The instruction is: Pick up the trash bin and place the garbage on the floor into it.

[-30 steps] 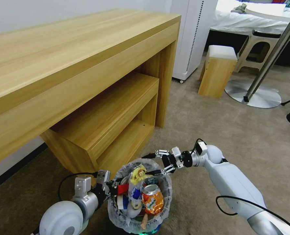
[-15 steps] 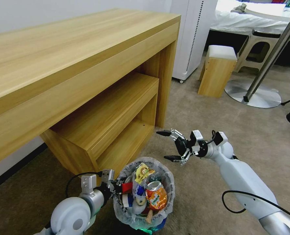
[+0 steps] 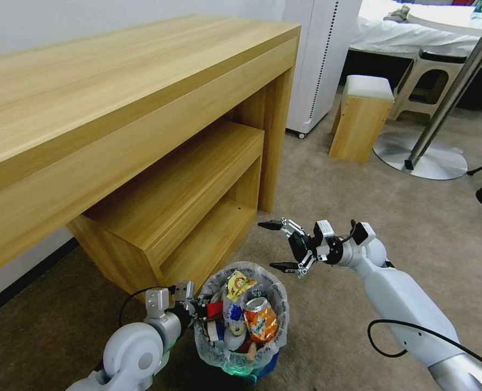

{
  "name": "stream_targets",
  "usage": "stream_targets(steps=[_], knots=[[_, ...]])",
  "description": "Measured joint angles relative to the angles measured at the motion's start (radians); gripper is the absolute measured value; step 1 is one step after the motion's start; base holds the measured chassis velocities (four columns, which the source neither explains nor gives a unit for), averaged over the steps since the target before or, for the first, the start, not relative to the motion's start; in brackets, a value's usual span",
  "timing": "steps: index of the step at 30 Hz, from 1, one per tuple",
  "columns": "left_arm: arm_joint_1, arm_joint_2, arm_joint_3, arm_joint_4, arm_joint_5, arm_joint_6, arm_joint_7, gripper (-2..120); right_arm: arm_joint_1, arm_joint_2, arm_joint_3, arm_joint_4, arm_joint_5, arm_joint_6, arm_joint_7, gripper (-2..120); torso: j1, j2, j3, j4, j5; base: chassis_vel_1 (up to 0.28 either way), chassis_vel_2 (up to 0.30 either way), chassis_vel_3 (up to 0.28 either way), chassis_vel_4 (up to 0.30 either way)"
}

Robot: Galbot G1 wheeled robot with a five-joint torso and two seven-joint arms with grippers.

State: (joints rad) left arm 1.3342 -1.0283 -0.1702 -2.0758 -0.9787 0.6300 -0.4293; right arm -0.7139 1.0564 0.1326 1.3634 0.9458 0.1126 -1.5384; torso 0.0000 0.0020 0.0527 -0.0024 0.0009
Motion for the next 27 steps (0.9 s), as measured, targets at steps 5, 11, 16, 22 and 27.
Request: stream_targets(steps=[5, 11, 16, 22, 27], knots=[[-0.008, -0.016, 0.018, 0.014, 0.013, -0.002, -0.013, 0, 0.000, -0.011, 0.005, -0.001, 0.000, 0.003, 0.000, 100, 0.000, 0.000, 0.000, -0.0001, -0.0001, 0.000, 0.000, 0.000, 0.000], [-0.010, -0.018, 0.028, -0.002, 0.013, 0.001, -0.029, 17, -0.003, -0.015, 0.009, 0.000, 0.000, 0.004, 0.000, 100, 0.000, 0.000, 0.000, -0.0001, 0.0000, 0.000, 0.000, 0.000, 0.000], [0.003, -0.008, 0.018, -0.038, 0.005, 0.006, -0.042, 37, -0.004, -0.015, 0.012, -0.007, 0.001, 0.004, 0.000, 100, 0.000, 0.000, 0.000, -0.0001, 0.0000, 0.000, 0.000, 0.000, 0.000], [0.050, 0.034, -0.009, -0.124, -0.020, 0.012, -0.057, 59, -0.010, -0.015, 0.018, -0.006, 0.015, 0.004, 0.000, 100, 0.000, 0.000, 0.000, -0.0001, 0.0000, 0.000, 0.000, 0.000, 0.000], [0.114, 0.090, -0.066, -0.223, -0.015, 0.013, -0.067, 79, -0.037, -0.017, 0.039, 0.017, 0.022, 0.029, 0.023, 100, 0.000, 0.000, 0.000, 0.0001, -0.0003, 0.000, 0.000, 0.000, 0.000]])
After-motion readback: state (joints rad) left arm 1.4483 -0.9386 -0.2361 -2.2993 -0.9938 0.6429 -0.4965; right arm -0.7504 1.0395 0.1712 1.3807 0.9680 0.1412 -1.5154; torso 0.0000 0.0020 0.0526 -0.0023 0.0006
